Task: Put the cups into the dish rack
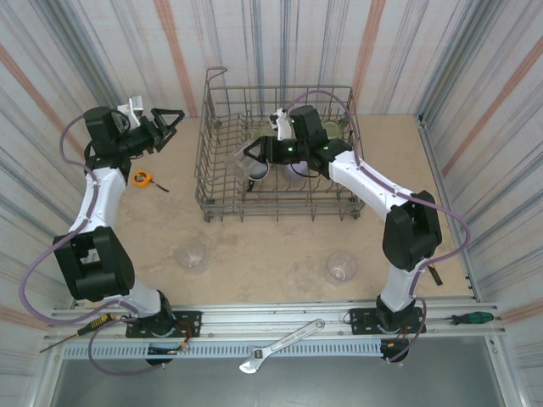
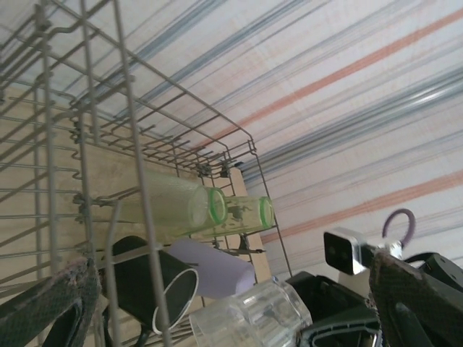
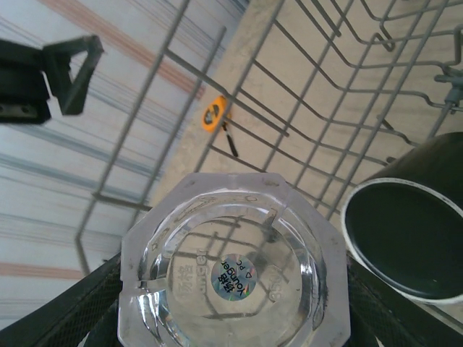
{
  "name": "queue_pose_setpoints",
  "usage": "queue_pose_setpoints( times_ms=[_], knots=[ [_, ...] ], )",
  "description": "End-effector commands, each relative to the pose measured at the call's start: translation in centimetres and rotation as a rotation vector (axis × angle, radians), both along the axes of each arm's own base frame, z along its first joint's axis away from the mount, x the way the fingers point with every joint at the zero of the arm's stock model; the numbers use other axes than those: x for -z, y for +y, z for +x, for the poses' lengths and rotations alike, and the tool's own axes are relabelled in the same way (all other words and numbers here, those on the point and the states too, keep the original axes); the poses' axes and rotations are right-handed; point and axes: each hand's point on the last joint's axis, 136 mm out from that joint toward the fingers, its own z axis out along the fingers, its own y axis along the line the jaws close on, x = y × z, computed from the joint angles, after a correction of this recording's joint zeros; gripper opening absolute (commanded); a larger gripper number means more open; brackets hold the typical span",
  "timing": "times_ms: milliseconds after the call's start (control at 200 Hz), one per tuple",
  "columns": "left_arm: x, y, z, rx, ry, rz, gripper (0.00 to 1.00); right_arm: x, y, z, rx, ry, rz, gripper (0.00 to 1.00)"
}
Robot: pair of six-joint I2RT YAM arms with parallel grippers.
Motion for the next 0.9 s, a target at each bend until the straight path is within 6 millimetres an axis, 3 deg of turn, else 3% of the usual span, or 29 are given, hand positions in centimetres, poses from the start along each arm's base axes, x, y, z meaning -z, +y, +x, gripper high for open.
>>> queue_pose_setpoints(
  times_ms=[0,671,892],
  knots=[
    [-0.3,1.0,0.4,-0.028,-0.005,0.014,0.99,-3.2,0.1,-1.2,-0.042,-0.153,-0.052,0.43],
    [0.5,1.3,0.8,-0.036,0.021,-0.01,0.99,-0.3,4.5,-6.6,-0.345,-0.441,-0.224,0.42],
    [0.3,1.2,0.7,-0.036,0.015,-0.007,0.99,1.0,5.3,-7.0,-0.402,-0.485,-0.262,0.42]
  ],
)
